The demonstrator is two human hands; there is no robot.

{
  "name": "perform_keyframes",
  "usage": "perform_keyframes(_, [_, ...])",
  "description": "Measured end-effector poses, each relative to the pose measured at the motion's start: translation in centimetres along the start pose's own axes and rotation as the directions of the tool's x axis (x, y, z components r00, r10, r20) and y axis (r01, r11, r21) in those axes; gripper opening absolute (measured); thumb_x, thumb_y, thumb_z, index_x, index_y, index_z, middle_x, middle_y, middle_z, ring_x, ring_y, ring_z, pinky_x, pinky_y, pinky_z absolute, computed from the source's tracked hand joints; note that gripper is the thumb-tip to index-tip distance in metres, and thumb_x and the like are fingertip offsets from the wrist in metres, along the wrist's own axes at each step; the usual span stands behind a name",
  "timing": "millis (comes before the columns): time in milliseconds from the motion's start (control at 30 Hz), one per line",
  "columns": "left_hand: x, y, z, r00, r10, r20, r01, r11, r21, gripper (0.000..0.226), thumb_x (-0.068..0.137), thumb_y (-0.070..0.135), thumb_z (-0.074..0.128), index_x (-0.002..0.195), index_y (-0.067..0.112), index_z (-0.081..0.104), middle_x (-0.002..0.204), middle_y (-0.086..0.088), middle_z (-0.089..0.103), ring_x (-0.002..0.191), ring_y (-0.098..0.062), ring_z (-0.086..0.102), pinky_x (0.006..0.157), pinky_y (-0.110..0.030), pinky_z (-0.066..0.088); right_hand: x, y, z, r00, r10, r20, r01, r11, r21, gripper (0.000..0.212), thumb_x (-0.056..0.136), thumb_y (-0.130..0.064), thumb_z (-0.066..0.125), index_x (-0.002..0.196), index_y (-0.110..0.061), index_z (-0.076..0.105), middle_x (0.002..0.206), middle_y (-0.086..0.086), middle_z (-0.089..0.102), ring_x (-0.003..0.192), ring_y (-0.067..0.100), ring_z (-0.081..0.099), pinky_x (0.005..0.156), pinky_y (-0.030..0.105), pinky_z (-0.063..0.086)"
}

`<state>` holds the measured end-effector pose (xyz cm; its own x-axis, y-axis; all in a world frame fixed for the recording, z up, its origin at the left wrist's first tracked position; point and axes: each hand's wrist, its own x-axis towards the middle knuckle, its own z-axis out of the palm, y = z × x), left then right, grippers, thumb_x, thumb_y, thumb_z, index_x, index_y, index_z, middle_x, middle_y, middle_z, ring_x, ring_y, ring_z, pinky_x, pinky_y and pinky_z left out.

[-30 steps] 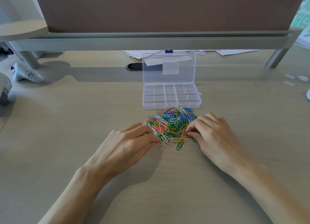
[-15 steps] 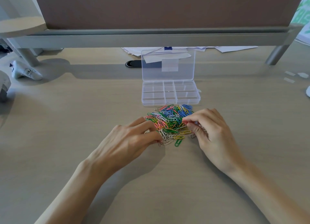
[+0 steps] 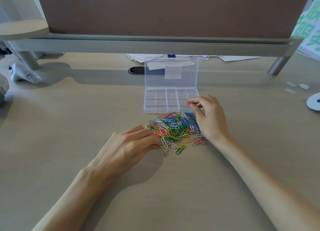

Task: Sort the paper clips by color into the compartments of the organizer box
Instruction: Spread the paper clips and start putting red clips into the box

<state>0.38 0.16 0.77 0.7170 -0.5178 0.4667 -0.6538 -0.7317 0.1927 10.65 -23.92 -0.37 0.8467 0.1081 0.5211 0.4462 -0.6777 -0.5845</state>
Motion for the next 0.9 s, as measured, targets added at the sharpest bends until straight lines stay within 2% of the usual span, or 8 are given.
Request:
perform_keyframes(67, [-0.1, -0.1, 0.2, 0.996, -0.061, -0.06, 0.055, 0.995, -0.083, 0.021, 0.101, 0.03, 0.048, 0.098, 0.026, 0.068, 0.098, 0.017, 0.064, 0.086, -0.012, 0.058, 0.057, -0.035, 0.05, 0.4, 0.3, 0.4, 1.0, 0.005, 0.019, -0.004, 0.999, -0.036, 0.018, 0.095, -0.016, 0.057, 0.104, -0.023, 0.071, 0.098, -0.007, 0.066, 0.095, 0.013, 0.054, 0.083, 0.033, 0.046])
perform_keyframes(133, [0.0, -0.3, 0.3, 0.992, -0.098, -0.074, 0.089, 0.989, -0.119, 0.017, 0.1, 0.031, 0.052, 0.098, 0.026, 0.068, 0.097, 0.019, 0.064, 0.087, -0.011, 0.059, 0.061, -0.034, 0.051, 0.4, 0.5, 0.4, 0.999, 0.011, 0.043, -0.008, 0.997, -0.07, 0.021, 0.095, -0.015, 0.056, 0.11, -0.02, 0.07, 0.101, -0.004, 0.066, 0.098, 0.018, 0.052, 0.084, 0.035, 0.046])
perform_keyframes(233, [-0.2, -0.6, 0.1, 0.997, -0.075, -0.023, 0.071, 0.989, -0.127, 0.017, 0.1, 0.032, 0.052, 0.098, 0.029, 0.068, 0.101, 0.02, 0.062, 0.09, -0.01, 0.058, 0.066, -0.035, 0.051, -0.3, 0.4, -0.4, 1.0, -0.015, -0.018, 0.013, 0.998, -0.069, 0.023, 0.093, -0.009, 0.056, 0.11, -0.017, 0.07, 0.1, -0.003, 0.066, 0.099, 0.019, 0.053, 0.084, 0.025, 0.039])
perform_keyframes(333, [-0.2, -0.7, -0.2, 0.998, -0.054, 0.022, 0.056, 0.993, -0.104, 0.018, 0.099, 0.035, 0.051, 0.1, 0.034, 0.069, 0.104, 0.021, 0.061, 0.092, -0.008, 0.057, 0.063, -0.034, 0.051, -1.9, -0.1, -2.1, 0.997, -0.05, -0.063, 0.048, 0.998, -0.039, 0.022, 0.091, -0.003, 0.058, 0.103, -0.017, 0.071, 0.096, -0.004, 0.064, 0.095, 0.017, 0.053, 0.085, 0.02, 0.038])
perform_keyframes(467, [-0.2, -0.9, -0.2, 0.999, -0.019, 0.051, 0.022, 0.997, -0.076, 0.02, 0.097, 0.036, 0.052, 0.104, 0.033, 0.071, 0.105, 0.019, 0.062, 0.091, -0.008, 0.057, 0.057, -0.033, 0.051, -4.2, -0.4, -4.1, 0.999, -0.05, -0.003, 0.05, 0.999, 0.018, 0.024, 0.087, 0.002, 0.061, 0.094, -0.019, 0.072, 0.093, -0.009, 0.064, 0.091, 0.014, 0.056, 0.083, 0.015, 0.039])
perform_keyframes(667, [0.3, -0.3, -0.8, 0.997, 0.039, 0.063, -0.045, 0.995, 0.086, 0.026, 0.102, 0.034, 0.044, 0.099, 0.029, 0.07, 0.096, 0.015, 0.063, 0.086, -0.013, 0.058, 0.039, -0.033, 0.044, -6.0, -1.2, -6.5, 0.967, -0.108, 0.229, 0.104, 0.994, 0.031, 0.004, 0.076, -0.023, 0.069, 0.08, -0.025, 0.071, 0.085, -0.015, 0.056, 0.09, 0.012, 0.054, 0.08, 0.021, 0.039])
perform_keyframes(767, [0.4, -0.2, -0.8, 0.996, 0.057, 0.075, -0.068, 0.986, 0.153, 0.023, 0.102, 0.03, 0.046, 0.1, 0.028, 0.069, 0.094, 0.013, 0.063, 0.085, -0.015, 0.058, 0.039, -0.034, 0.043, -6.1, -1.0, -6.3, 0.939, -0.161, 0.303, 0.193, 0.978, -0.08, 0.01, 0.075, -0.038, 0.072, 0.08, -0.03, 0.072, 0.085, -0.017, 0.054, 0.087, 0.009, 0.051, 0.078, 0.028, 0.042])
perform_keyframes(900, [0.4, -0.2, -0.8, 0.993, -0.058, 0.098, 0.051, 0.996, 0.072, 0.021, 0.098, 0.038, 0.046, 0.097, 0.036, 0.067, 0.096, 0.019, 0.061, 0.091, -0.007, 0.055, 0.045, -0.035, 0.046, -5.9, -0.7, -5.6, 0.932, -0.159, 0.326, 0.205, 0.972, -0.112, 0.01, 0.079, -0.038, 0.068, 0.08, -0.029, 0.07, 0.085, -0.019, 0.056, 0.087, 0.01, 0.05, 0.076, 0.032, 0.044])
